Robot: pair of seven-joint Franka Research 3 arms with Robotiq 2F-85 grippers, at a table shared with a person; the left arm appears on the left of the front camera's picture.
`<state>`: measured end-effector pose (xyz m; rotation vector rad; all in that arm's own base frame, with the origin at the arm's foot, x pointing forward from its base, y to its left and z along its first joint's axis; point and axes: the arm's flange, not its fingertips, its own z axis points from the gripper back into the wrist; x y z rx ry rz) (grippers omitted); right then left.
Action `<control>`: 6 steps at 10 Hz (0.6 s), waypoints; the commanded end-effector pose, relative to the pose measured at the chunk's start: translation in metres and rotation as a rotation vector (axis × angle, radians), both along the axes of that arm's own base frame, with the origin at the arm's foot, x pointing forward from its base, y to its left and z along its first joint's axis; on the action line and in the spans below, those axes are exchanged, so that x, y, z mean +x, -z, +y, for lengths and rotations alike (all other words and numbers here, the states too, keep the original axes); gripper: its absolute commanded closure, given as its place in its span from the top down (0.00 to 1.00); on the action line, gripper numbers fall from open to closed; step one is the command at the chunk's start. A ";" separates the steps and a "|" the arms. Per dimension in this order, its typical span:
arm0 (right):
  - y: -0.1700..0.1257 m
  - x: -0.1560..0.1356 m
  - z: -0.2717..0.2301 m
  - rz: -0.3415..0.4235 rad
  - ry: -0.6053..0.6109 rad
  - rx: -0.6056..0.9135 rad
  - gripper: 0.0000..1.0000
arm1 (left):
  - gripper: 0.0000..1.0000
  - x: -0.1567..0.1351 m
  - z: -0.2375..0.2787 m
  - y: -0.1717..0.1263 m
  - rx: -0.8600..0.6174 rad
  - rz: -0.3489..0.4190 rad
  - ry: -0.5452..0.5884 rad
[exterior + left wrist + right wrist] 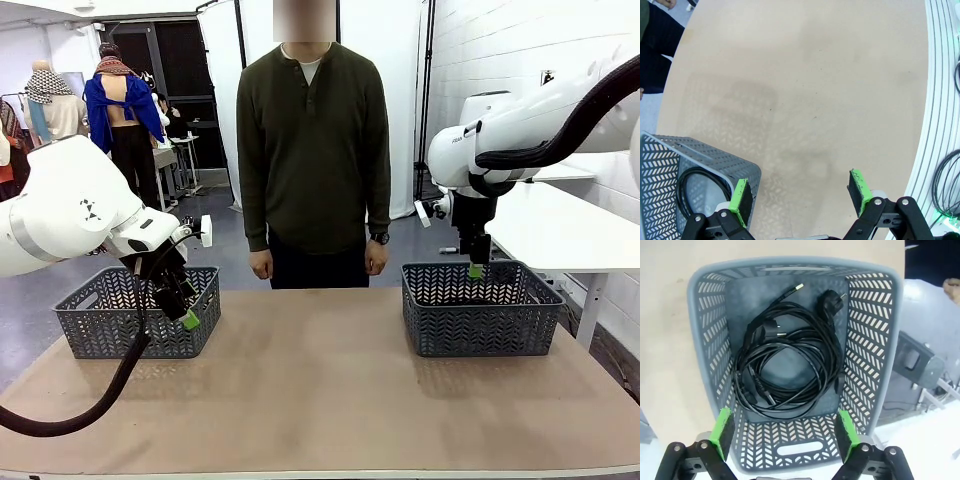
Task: Organize the cables according to human instructions.
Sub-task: Pick up a bundle of cables and place it in the basket indicated by the human.
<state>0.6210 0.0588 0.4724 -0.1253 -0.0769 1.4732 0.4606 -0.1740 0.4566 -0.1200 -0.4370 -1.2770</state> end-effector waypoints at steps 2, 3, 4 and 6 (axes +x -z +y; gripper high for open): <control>0.000 -0.002 0.000 0.001 -0.008 -0.001 1.00 | 1.00 -0.001 0.000 -0.002 0.006 0.009 0.002; 0.000 -0.002 0.000 0.001 -0.008 -0.001 1.00 | 1.00 -0.001 0.000 -0.002 0.006 0.009 0.002; 0.000 -0.002 0.000 0.001 -0.008 -0.001 1.00 | 1.00 -0.001 0.000 -0.002 0.006 0.009 0.002; 0.000 -0.002 0.000 0.001 -0.008 -0.001 1.00 | 1.00 -0.001 0.000 -0.002 0.006 0.009 0.002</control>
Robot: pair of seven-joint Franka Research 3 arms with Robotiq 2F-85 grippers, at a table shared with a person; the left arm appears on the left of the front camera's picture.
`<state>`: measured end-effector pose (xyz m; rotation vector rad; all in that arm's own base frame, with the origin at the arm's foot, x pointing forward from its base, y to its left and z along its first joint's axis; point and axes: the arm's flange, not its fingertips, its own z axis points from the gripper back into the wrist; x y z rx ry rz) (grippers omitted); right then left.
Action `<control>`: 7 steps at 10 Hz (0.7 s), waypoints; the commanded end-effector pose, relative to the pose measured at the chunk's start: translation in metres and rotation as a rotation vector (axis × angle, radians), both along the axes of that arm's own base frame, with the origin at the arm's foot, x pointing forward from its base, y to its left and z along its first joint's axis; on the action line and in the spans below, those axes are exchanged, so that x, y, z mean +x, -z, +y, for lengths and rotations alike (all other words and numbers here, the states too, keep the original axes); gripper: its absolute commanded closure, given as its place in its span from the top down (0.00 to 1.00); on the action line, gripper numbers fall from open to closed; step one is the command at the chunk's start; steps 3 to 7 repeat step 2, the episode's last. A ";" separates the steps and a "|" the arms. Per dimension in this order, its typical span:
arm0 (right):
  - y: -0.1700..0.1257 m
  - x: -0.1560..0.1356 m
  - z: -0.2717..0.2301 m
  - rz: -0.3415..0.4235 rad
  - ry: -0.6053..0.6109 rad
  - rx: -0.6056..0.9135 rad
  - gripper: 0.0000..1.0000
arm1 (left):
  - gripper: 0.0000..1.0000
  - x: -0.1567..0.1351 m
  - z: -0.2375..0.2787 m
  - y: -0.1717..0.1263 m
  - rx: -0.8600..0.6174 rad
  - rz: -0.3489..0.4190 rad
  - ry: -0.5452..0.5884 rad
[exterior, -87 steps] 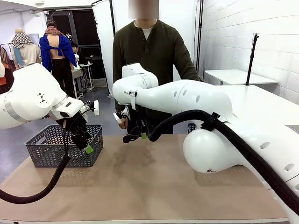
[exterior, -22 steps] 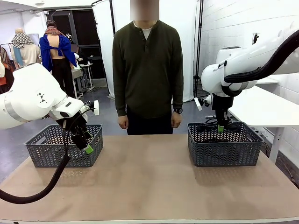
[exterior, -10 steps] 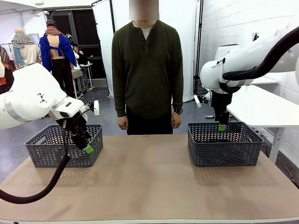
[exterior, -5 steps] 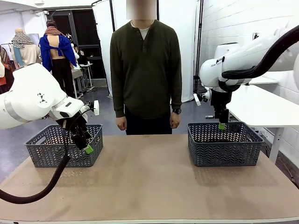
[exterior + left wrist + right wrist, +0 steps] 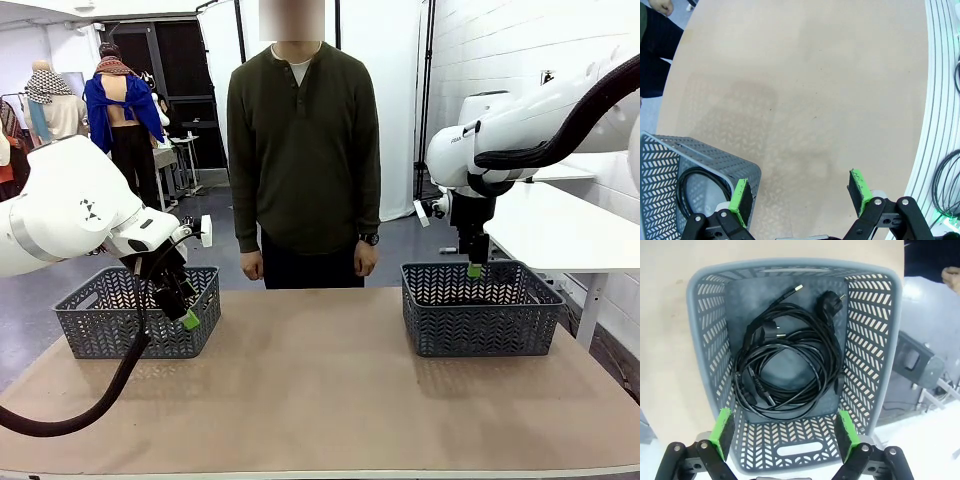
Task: Organize the cables according to human instructions.
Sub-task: Pick up a bundle of cables and place it in the basket indicated by the human.
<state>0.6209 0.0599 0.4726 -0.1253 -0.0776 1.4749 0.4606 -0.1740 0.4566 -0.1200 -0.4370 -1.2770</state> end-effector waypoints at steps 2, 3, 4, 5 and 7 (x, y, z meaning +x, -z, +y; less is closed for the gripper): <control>0.000 -0.002 -0.002 0.002 -0.007 -0.001 1.00 | 1.00 -0.001 0.000 -0.002 0.006 0.009 0.002; 0.000 -0.002 -0.002 0.002 -0.007 -0.001 1.00 | 1.00 -0.001 0.000 -0.002 0.006 0.009 0.002; 0.000 -0.002 -0.002 0.002 -0.007 -0.001 1.00 | 1.00 -0.001 0.000 -0.002 0.006 0.009 0.002; 0.000 -0.002 -0.002 0.002 -0.007 -0.001 1.00 | 1.00 -0.001 0.000 -0.002 0.006 0.009 0.002; 0.000 -0.002 -0.002 0.002 -0.007 -0.001 1.00 | 1.00 -0.001 0.000 -0.002 0.006 0.009 0.002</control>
